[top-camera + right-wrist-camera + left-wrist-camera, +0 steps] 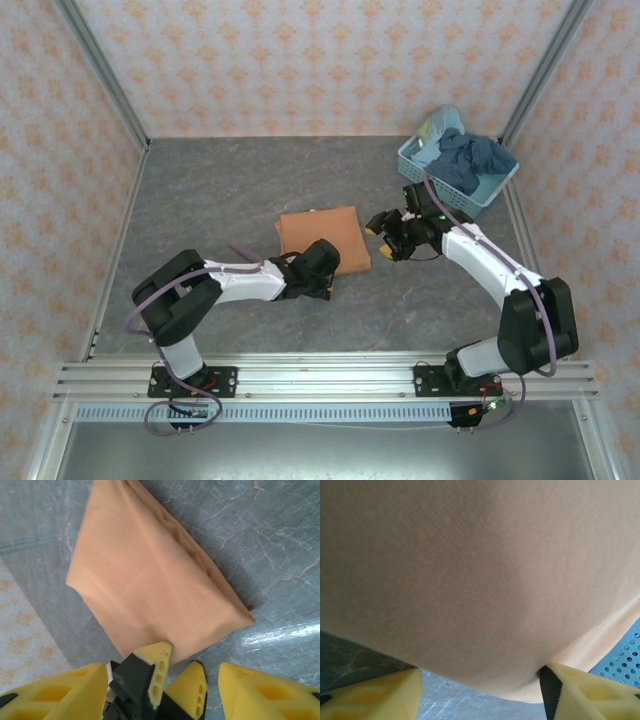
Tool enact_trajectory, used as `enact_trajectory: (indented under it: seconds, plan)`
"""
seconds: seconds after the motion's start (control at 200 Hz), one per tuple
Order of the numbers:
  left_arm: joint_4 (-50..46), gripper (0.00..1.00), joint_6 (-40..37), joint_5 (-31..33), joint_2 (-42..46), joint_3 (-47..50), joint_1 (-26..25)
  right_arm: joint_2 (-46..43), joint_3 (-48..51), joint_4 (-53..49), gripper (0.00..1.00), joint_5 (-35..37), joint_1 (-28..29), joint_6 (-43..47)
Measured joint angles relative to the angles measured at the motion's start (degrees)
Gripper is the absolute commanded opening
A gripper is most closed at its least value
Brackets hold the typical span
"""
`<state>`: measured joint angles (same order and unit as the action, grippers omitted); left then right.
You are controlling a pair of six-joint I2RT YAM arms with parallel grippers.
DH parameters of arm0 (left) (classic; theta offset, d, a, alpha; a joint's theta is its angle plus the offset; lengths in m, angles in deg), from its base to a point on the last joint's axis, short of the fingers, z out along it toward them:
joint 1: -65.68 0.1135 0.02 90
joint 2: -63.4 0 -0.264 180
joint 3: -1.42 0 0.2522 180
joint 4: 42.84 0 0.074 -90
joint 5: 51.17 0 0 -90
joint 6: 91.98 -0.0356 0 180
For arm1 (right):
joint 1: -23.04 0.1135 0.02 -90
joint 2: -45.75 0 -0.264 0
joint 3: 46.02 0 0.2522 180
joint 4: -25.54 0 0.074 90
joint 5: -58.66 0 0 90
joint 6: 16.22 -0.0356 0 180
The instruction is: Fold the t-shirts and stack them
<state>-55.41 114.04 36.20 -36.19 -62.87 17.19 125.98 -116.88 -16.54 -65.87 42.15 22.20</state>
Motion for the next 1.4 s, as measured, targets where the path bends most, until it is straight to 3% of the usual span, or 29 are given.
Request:
enact_trajectory:
  seconds: [0.145, 0.255, 0.345, 0.48, 0.686, 0.876, 1.041, 1.186, 1.351, 1.396]
  plan:
    - [4.0, 0.11, 0.0, 3.2, -2.9, -0.5, 0.3, -1.1, 0.0, -0.5, 0.59, -0.7, 0.0, -0.1]
    - [7.6, 0.0, 0.0, 5.1, -4.4, -0.3, 1.8, -1.8, 0.0, -0.8, 0.58, -1.3, 0.0, -0.5]
    - [9.8, 0.0, 0.0, 4.2, -4.3, 0.8, 5.7, -2.7, 0.0, -1.3, 0.54, -1.6, 0.0, -0.6]
    - [10.4, 0.0, -5.2, -2.1, -3.5, 1.3, 18.0, -4.0, 0.0, -2.6, 0.53, -2.3, 0.0, -1.0]
    - [1.6, 0.0, -25.8, -13.6, -2.7, -2.8, 39.3, -6.1, -0.9, -4.3, 0.53, -3.9, 0.0, -0.9]
    - [-11.0, 0.0, -46.2, -21.3, -12.2, -19.8, 54.7, -6.4, -4.4, -4.1, 0.54, -5.4, 0.0, -0.9]
    - [-20.7, 0.0, -58.7, -24.4, -23.0, -36.9, 62.5, -6.0, -6.3, -4.1, 0.54, -5.8, 0.0, -0.7]
    - [-29.6, 0.0, -67.5, -25.7, -31.6, -52.3, 66.0, -4.3, -6.7, -4.2, 0.55, -5.8, 0.0, -0.7]
    - [-33.9, 0.0, -72.2, -25.7, -35.2, -58.0, 67.1, -2.9, -8.3, -4.0, 0.56, -5.8, 0.0, -0.2]
    - [-35.3, 0.07, -73.0, -25.6, -35.8, -59.5, 67.1, -2.9, -8.6, -3.1, 0.57, -5.8, 0.0, -0.3]
